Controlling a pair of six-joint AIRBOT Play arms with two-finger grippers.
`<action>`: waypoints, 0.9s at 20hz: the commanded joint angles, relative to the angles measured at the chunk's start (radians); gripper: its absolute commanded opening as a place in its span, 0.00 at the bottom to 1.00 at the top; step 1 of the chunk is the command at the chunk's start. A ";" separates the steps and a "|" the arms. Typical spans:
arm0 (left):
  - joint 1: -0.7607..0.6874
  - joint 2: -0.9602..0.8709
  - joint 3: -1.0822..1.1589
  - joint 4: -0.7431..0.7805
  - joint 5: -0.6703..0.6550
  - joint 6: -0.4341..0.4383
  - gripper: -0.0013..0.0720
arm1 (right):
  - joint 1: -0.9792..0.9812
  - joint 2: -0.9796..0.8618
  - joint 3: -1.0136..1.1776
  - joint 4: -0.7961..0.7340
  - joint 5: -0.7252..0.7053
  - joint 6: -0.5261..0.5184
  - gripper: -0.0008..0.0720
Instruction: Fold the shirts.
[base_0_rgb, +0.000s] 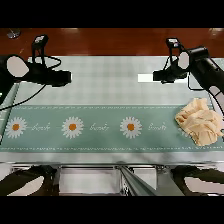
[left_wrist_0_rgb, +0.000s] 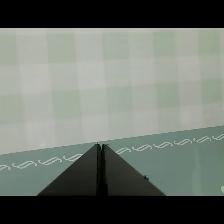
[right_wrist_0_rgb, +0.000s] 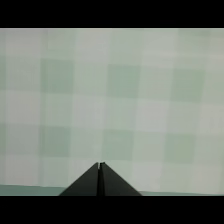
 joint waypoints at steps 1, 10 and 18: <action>0.000 -0.001 0.000 0.000 0.000 0.000 0.05 | 0.000 -0.001 0.000 0.000 0.000 0.000 0.06; 0.000 -0.003 0.000 0.000 0.016 0.000 0.05 | 0.000 -0.001 0.000 -0.014 -0.273 0.007 0.06; 0.002 -0.042 0.002 0.002 0.147 0.001 0.71 | -0.001 0.014 0.000 0.040 -0.554 0.004 0.28</action>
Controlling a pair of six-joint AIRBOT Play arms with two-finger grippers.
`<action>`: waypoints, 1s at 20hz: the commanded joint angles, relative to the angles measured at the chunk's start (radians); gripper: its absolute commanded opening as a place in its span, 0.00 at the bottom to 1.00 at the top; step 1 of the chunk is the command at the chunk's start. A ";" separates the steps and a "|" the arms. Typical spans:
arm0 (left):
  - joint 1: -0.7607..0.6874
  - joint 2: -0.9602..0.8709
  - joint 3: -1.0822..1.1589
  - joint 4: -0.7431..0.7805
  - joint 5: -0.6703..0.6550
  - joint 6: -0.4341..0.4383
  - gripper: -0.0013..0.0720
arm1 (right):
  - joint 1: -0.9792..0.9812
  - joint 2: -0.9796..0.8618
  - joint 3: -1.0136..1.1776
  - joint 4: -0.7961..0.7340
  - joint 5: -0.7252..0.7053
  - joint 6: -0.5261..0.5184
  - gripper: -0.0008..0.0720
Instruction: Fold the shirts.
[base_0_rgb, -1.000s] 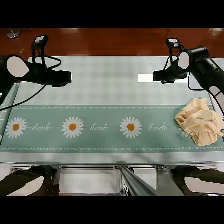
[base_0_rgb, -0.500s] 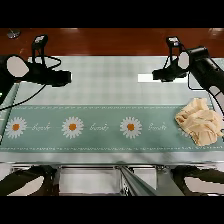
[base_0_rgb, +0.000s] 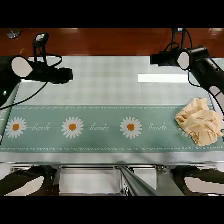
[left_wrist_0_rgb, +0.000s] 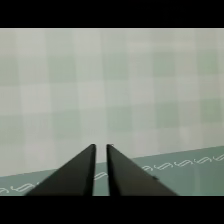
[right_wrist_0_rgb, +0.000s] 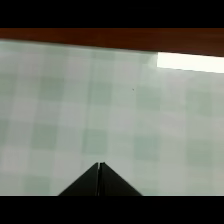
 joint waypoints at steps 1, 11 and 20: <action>0.003 -0.006 0.007 0.013 0.042 0.008 0.98 | -0.005 0.028 0.000 0.033 -0.094 -0.002 0.84; 0.108 0.340 -0.131 0.076 -0.278 0.050 0.98 | -0.420 0.497 -0.222 -0.203 0.725 0.026 0.88; 0.014 0.516 -0.607 -0.072 -0.010 -0.096 0.98 | -0.595 0.612 -0.790 -0.027 0.440 0.077 0.88</action>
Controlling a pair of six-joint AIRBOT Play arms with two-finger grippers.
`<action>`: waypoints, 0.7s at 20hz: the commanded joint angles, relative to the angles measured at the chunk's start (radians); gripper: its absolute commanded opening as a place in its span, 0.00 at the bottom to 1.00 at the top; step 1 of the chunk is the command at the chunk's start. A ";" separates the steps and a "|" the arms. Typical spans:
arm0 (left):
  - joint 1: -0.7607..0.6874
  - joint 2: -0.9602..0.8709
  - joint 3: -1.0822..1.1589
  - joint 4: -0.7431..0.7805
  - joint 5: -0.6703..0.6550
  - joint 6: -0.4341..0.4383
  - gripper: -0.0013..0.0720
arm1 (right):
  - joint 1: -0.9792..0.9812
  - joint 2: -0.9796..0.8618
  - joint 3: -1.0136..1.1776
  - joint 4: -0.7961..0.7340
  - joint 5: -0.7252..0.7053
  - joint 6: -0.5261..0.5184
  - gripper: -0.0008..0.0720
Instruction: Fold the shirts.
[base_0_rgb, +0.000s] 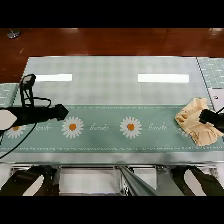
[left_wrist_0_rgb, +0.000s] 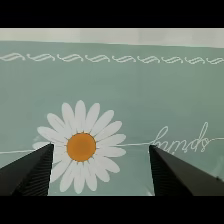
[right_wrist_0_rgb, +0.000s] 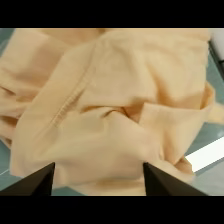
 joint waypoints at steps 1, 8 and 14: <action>-0.009 -0.003 -0.072 -0.043 0.099 -0.036 0.98 | -0.065 -0.082 -0.074 0.019 -0.108 0.007 0.88; -0.009 -0.021 -0.071 -0.103 0.087 -0.036 0.98 | -0.084 -0.265 -0.060 0.111 -0.134 -0.152 0.14; 0.132 -0.019 0.141 -0.016 -0.122 0.135 0.98 | -0.079 -0.182 0.352 0.285 -0.052 -0.293 0.06</action>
